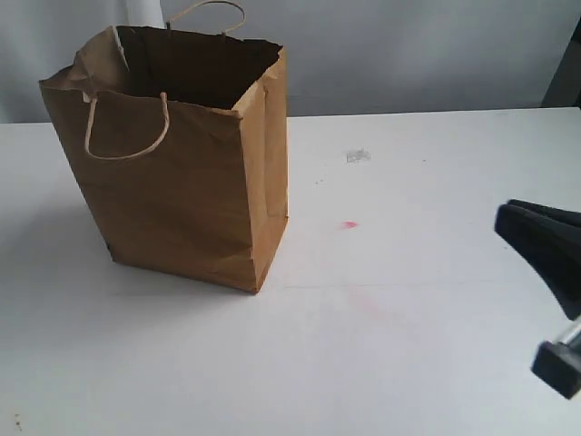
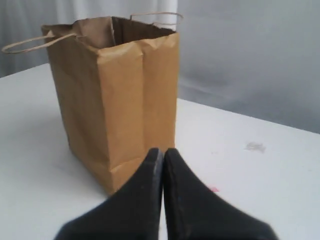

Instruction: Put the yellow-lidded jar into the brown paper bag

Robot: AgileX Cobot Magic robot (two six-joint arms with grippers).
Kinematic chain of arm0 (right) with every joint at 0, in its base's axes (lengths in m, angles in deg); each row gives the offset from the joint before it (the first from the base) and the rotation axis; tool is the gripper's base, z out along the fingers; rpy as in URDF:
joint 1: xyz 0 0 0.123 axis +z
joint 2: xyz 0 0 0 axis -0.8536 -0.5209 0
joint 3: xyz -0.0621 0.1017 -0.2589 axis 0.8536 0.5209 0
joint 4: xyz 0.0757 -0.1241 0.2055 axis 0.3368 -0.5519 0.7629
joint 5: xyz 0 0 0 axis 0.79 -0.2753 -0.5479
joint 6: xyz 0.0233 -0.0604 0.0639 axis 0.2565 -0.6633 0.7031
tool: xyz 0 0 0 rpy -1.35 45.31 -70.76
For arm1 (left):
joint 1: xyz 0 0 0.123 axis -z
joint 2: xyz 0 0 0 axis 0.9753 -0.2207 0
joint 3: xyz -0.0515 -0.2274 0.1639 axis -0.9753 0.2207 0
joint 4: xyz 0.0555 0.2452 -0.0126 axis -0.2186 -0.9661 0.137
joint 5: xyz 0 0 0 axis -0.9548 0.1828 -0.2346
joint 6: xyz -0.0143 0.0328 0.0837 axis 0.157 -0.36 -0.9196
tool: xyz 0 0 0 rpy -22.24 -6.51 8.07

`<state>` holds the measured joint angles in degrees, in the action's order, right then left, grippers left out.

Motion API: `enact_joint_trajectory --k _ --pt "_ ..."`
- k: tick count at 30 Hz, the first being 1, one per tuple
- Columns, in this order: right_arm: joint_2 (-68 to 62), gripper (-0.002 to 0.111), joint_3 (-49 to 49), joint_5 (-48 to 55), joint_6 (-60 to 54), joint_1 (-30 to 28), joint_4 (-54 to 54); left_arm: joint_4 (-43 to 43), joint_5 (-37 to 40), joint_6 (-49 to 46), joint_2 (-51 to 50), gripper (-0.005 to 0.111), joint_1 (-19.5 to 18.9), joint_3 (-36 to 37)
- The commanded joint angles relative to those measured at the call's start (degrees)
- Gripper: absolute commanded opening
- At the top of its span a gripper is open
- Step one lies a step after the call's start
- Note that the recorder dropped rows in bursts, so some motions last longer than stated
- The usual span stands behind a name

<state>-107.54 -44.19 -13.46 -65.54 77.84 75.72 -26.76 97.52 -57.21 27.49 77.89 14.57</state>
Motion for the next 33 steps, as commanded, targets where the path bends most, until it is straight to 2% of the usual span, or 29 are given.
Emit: enact_joint_trajectory --k 1,6,15,33 --pt "11.3 0.000 6.5 -0.9 -1.7 -4.9 -0.7 0.2 -0.5 0.2 -0.2 0.001 0.3 -0.1" --pt "25.1 0.000 13.1 -1.1 -4.5 -6.7 -0.7 0.2 -0.5 0.2 -0.2 0.001 0.3 -0.1" --pt "33.2 0.000 15.8 0.1 -4.9 -9.9 -0.7 0.2 -0.5 0.2 -0.2 0.001 0.3 -0.1" --pt "34.5 0.000 15.8 11.2 -4.5 -11.2 0.5 0.2 -0.5 0.2 -0.2 0.001 0.3 -0.1"
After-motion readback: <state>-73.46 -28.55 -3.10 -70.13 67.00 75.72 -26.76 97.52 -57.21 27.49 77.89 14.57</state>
